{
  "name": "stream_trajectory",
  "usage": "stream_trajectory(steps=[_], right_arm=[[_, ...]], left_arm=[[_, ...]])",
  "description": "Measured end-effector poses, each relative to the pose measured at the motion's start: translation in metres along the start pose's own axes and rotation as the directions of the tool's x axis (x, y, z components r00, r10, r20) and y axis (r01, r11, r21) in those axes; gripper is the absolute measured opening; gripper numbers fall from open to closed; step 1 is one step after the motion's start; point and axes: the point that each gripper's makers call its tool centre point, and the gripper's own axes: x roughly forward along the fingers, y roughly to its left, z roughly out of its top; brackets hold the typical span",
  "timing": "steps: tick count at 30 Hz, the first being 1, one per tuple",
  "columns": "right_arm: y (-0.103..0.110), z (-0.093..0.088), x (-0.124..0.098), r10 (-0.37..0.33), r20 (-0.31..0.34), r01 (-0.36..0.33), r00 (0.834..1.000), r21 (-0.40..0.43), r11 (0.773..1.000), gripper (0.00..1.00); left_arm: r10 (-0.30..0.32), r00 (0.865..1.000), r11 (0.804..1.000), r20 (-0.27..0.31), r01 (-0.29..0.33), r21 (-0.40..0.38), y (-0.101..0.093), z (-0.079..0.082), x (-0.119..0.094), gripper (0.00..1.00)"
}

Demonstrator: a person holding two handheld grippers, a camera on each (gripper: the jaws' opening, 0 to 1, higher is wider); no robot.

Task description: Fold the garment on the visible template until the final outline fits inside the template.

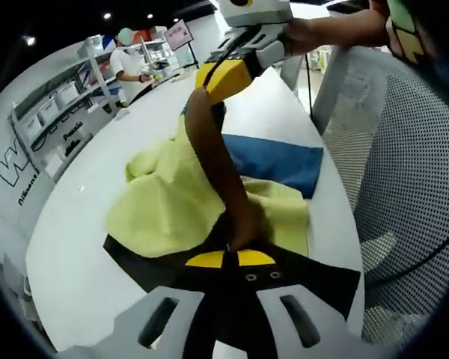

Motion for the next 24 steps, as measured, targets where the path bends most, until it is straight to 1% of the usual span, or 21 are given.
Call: stream_trajectory(steps=[2, 4, 7, 11, 12, 13, 14, 16, 17, 18, 20, 21, 24], right_arm=[[-0.004, 0.002, -0.001, -0.003, 0.004, 0.003, 1.000, 0.011, 1.000, 0.00], [-0.012, 0.005, -0.002, -0.021, 0.006, 0.021, 1.000, 0.008, 1.000, 0.00], [-0.020, 0.011, -0.003, -0.039, 0.021, 0.039, 0.999, 0.015, 0.999, 0.00], [-0.028, 0.014, -0.003, -0.061, 0.035, 0.060, 0.998, 0.017, 0.998, 0.00], [-0.032, 0.016, -0.002, -0.072, 0.037, 0.071, 0.997, 0.017, 0.997, 0.00], [-0.034, 0.017, -0.001, -0.079, 0.039, 0.079, 0.996, 0.020, 0.997, 0.00], [-0.037, 0.018, -0.001, -0.086, 0.042, 0.085, 0.995, 0.027, 0.996, 0.00], [-0.042, 0.021, 0.001, -0.097, 0.052, 0.093, 0.994, 0.064, 0.994, 0.00], [-0.046, 0.023, 0.002, -0.106, 0.059, 0.101, 0.993, 0.072, 0.992, 0.00], [-0.049, 0.024, 0.002, -0.109, 0.064, 0.104, 0.992, 0.077, 0.992, 0.00], [-0.054, 0.028, 0.004, -0.122, 0.080, 0.115, 0.989, 0.095, 0.989, 0.00], [-0.058, 0.030, 0.005, -0.129, 0.082, 0.120, 0.988, 0.105, 0.987, 0.00], [-0.067, 0.033, 0.007, -0.149, 0.091, 0.138, 0.985, 0.116, 0.984, 0.00]], left_arm=[[0.016, 1.000, 1.000, 0.000, -0.016, 0.002, 0.002, 0.001, -0.003, 0.00], [0.037, 0.999, 0.999, 0.003, -0.037, -0.007, 0.005, 0.003, -0.007, 0.00], [0.088, 0.996, 0.995, 0.035, -0.086, -0.046, 0.015, 0.013, -0.017, 0.00], [0.128, 0.990, 0.989, 0.058, -0.123, -0.085, 0.027, 0.022, -0.026, 0.00], [0.197, 0.979, 0.973, 0.052, -0.188, -0.135, 0.041, 0.022, -0.031, 0.00], [0.216, 0.976, 0.967, 0.038, -0.208, -0.148, 0.046, 0.021, -0.033, 0.00], [0.219, 0.975, 0.966, 0.043, -0.211, -0.149, 0.049, 0.022, -0.035, 0.00], [0.254, 0.964, 0.952, 0.080, -0.235, -0.194, 0.062, 0.030, -0.041, 0.00], [0.259, 0.962, 0.949, 0.087, -0.237, -0.207, 0.066, 0.032, -0.042, 0.00], [0.260, 0.962, 0.949, 0.088, -0.237, -0.209, 0.069, 0.033, -0.044, 0.00], [0.279, 0.956, 0.943, 0.091, -0.255, -0.215, 0.079, 0.038, -0.046, 0.00], [0.290, 0.952, 0.937, 0.096, -0.262, -0.230, 0.084, 0.041, -0.046, 0.00], [0.299, 0.949, 0.931, 0.103, -0.266, -0.248, 0.091, 0.043, -0.047, 0.00]])
